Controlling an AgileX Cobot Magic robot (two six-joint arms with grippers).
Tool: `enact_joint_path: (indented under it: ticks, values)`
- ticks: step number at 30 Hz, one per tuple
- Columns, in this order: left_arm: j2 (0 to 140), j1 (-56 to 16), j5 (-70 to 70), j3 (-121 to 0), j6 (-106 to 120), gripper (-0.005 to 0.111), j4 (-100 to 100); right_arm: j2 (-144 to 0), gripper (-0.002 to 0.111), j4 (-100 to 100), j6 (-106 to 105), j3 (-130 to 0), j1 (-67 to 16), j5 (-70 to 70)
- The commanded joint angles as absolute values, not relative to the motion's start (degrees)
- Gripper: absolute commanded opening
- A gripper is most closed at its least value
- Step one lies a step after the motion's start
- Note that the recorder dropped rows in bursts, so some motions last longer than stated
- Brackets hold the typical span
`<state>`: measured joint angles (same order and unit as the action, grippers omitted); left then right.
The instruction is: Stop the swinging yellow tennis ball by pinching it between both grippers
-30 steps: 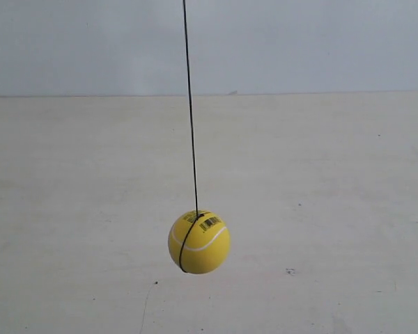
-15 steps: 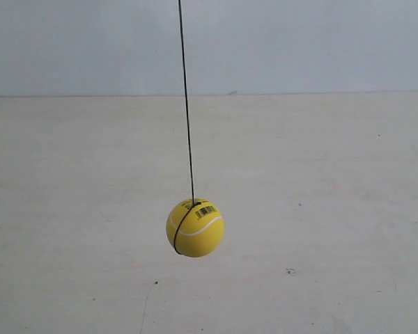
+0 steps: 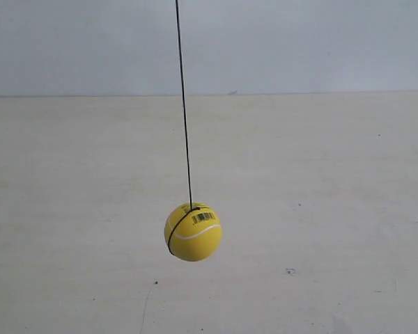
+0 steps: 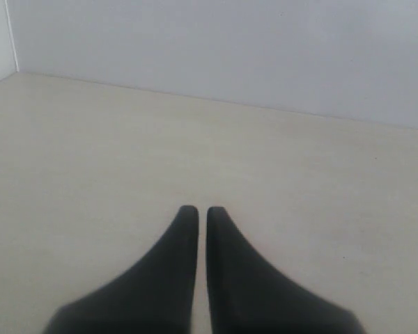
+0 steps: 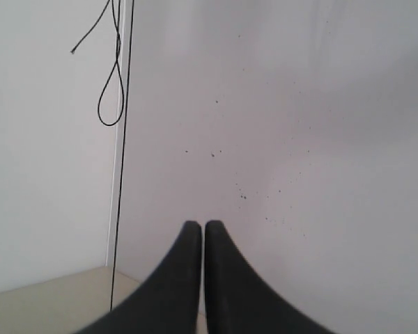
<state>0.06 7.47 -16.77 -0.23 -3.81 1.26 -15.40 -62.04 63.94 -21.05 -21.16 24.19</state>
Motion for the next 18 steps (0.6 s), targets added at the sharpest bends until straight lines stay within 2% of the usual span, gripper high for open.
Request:
enact_joint_path:
  ticks: [1,9,18]
  values:
    - [0.00,7.74,-16.90,0.00,-3.41,0.005,1.01,-15.02,0.000,-61.99,64.00,-21.39,-21.21,24.40]
    - [0.00,7.74,-16.90,0.00,-3.41,0.005,1.01,-15.02,0.000,-61.99,63.89,-21.27,-22.39,24.15]
    - [0.00,7.74,-16.90,0.00,-3.41,0.005,1.01,-12.60,0.000,-61.25,61.94,-17.47,-22.39,16.16]
